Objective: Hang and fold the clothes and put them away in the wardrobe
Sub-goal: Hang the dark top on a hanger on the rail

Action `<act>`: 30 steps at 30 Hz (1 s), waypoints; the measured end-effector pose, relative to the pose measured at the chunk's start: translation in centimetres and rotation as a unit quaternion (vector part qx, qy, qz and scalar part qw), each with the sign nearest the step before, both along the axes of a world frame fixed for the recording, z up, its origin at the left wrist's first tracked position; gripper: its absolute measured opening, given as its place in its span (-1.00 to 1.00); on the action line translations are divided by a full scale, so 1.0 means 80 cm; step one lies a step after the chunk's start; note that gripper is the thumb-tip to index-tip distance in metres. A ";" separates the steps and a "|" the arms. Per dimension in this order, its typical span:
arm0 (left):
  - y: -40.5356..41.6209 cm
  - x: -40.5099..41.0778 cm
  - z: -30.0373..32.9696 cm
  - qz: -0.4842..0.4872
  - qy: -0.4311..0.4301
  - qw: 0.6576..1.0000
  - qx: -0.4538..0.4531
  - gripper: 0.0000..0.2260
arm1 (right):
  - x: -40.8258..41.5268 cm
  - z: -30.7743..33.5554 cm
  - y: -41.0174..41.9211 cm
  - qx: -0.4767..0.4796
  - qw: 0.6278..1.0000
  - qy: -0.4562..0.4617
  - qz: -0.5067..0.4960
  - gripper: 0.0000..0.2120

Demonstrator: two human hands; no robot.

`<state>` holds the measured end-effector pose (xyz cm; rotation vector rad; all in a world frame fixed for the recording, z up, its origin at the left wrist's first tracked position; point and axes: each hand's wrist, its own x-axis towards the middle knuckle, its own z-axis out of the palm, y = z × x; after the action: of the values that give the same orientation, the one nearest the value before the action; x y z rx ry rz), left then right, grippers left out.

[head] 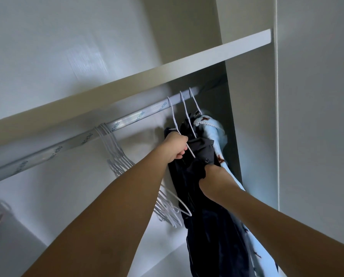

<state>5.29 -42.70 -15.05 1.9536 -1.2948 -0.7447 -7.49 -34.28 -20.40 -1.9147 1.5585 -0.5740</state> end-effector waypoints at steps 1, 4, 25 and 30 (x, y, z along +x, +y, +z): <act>0.001 -0.001 -0.001 -0.002 -0.002 1.000 -0.001 -0.75 | -0.002 -0.001 0.000 -0.003 1.000 -0.004 -0.005 -0.78; 0.006 -0.003 0.000 0.002 -0.005 1.000 -0.006 -0.72 | -0.010 0.003 0.003 -0.022 1.000 -0.006 -0.010 -0.77; 0.268 -0.127 0.078 -0.201 -0.453 0.858 -0.134 -0.65 | -0.208 0.154 0.189 -0.022 0.993 0.101 0.050 -0.47; 0.331 -0.171 0.022 -0.220 -0.439 0.847 -0.204 -0.63 | -0.248 0.145 0.248 -0.024 0.993 0.117 0.020 -0.41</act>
<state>-8.41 -16.23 -13.31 1.6668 -2.2634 0.3271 -27.31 -14.46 -8.80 -2.1064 1.6584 -0.3847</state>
